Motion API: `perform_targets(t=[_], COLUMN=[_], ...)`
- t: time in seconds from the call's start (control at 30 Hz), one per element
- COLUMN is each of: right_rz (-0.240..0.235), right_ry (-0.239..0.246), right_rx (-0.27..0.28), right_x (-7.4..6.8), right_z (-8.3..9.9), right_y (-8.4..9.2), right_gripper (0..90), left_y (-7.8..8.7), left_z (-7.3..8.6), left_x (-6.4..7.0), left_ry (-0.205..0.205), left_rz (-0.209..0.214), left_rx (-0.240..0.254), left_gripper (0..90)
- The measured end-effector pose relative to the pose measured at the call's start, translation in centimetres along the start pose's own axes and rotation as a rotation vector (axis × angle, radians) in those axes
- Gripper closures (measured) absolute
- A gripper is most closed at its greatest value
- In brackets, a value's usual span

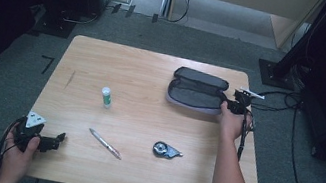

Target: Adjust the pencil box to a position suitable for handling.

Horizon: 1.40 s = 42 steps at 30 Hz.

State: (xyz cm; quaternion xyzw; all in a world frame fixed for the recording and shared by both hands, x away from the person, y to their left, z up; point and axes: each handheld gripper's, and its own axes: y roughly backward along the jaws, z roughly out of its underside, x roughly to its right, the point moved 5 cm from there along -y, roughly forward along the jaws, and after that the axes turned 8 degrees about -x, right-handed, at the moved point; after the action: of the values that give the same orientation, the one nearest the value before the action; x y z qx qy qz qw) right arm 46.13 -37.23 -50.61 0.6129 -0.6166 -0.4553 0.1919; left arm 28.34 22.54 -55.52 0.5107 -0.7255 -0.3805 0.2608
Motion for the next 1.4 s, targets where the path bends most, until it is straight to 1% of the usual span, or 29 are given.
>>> perform_targets(t=[0.17,0.4,0.47,0.53,0.6,0.67,0.73,0.8,0.87,0.93,1.03,1.07,1.17,1.23,1.4], right_rz=[-0.033,-0.117,-0.135,-0.146,-0.162,-0.182,-0.193,-0.197,-0.188,-0.189,-0.203,-0.208,-0.204,-0.208,-0.199], right_ry=[0.034,0.068,0.078,0.075,0.063,0.047,0.046,0.058,0.078,0.076,0.056,0.055,0.058,0.061,0.064], right_rx=[-0.002,-0.007,-0.008,-0.008,-0.003,-0.012,-0.01,-0.009,-0.014,-0.022,-0.03,-0.03,-0.024,-0.031,-0.035], right_x=[-2.0,-5.3,-6.2,-7.0,-7.6,-8.2,-8.8,-9.2,-9.6,-9.8,-10.2,-10.2,-10.4,-10.6,-10.6], right_z=[1.2,3.7,4.5,5.3,6.1,6.9,7.7,8.4,9.1,9.8,11.0,11.3,12.1,12.6,13.4], right_y=[1.0,1.9,2.0,2.1,2.1,2.0,2.1,2.0,1.8,1.7,1.7,1.6,1.6,1.5,1.2], right_gripper=[88.7,88.6,88.6,88.6,88.5,88.5,88.5,88.4,88.4,88.4,88.3,88.2,88.2,88.2,87.6], left_y=[0.0,0.0,0.0,0.0,0.0,0.0,0.0,0.0,0.0,0.0,0.0,0.0,0.0,0.0,0.0], left_z=[0.0,0.0,0.0,0.0,0.0,0.0,0.0,0.0,0.0,0.0,0.0,0.0,0.0,0.0,0.0], left_x=[0.0,0.0,0.0,0.0,0.0,0.0,0.0,0.0,0.0,0.0,0.0,0.0,0.0,0.0,0.0], left_ry=[0.0,0.0,0.0,0.0,0.0,0.0,0.0,0.0,0.0,0.0,0.0,0.0,0.0,0.0,0.0], left_rz=[0.0,0.0,0.0,0.0,0.0,0.0,0.0,0.0,0.0,0.0,0.0,0.0,0.0,0.0,0.0], left_rx=[0.0,0.0,0.0,0.0,0.0,0.0,0.0,0.0,0.0,0.0,0.0,0.0,0.0,0.0,0.0], left_gripper=[0.0,0.0,0.0,0.0,0.0,0.0,0.0,0.0,0.0,0.0,0.0,0.0,0.0,0.0,0.0])
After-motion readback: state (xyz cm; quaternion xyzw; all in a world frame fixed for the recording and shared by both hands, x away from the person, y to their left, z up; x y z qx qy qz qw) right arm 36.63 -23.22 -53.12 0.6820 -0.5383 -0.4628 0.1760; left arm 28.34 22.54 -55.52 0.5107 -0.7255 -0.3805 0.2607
